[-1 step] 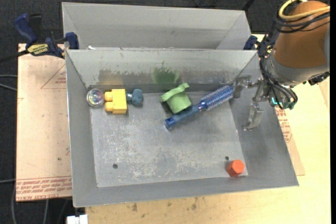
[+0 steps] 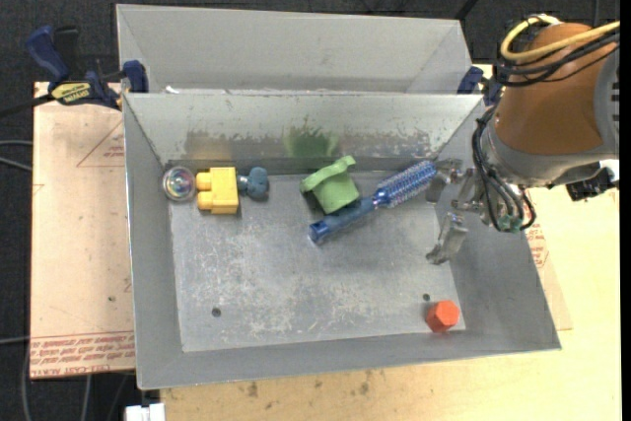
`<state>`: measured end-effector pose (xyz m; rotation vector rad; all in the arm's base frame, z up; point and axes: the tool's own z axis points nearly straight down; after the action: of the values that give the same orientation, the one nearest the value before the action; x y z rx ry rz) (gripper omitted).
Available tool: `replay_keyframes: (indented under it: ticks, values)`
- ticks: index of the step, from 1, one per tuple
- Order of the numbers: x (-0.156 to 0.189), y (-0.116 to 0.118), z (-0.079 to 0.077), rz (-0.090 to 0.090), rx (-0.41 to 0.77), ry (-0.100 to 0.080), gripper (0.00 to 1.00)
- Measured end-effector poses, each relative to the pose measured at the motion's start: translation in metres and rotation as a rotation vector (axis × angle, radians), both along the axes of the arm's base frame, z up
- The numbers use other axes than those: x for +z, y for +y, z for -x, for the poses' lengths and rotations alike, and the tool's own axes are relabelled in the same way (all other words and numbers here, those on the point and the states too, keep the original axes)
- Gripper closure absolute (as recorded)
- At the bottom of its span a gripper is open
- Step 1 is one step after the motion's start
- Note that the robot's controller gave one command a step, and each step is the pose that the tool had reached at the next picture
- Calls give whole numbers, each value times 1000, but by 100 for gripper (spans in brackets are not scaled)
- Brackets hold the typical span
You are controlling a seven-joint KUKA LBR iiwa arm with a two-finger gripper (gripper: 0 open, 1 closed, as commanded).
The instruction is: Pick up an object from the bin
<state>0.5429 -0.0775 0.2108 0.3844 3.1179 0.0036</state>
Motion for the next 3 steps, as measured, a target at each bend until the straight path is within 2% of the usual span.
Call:
replay_keyframes:
  ticks: [1,2,3]
  values:
    - [-94,6,-77,0,464,0,0]
    - [-142,26,-114,0,215,-3,0]
    - [-141,25,-114,2,216,-2,100]
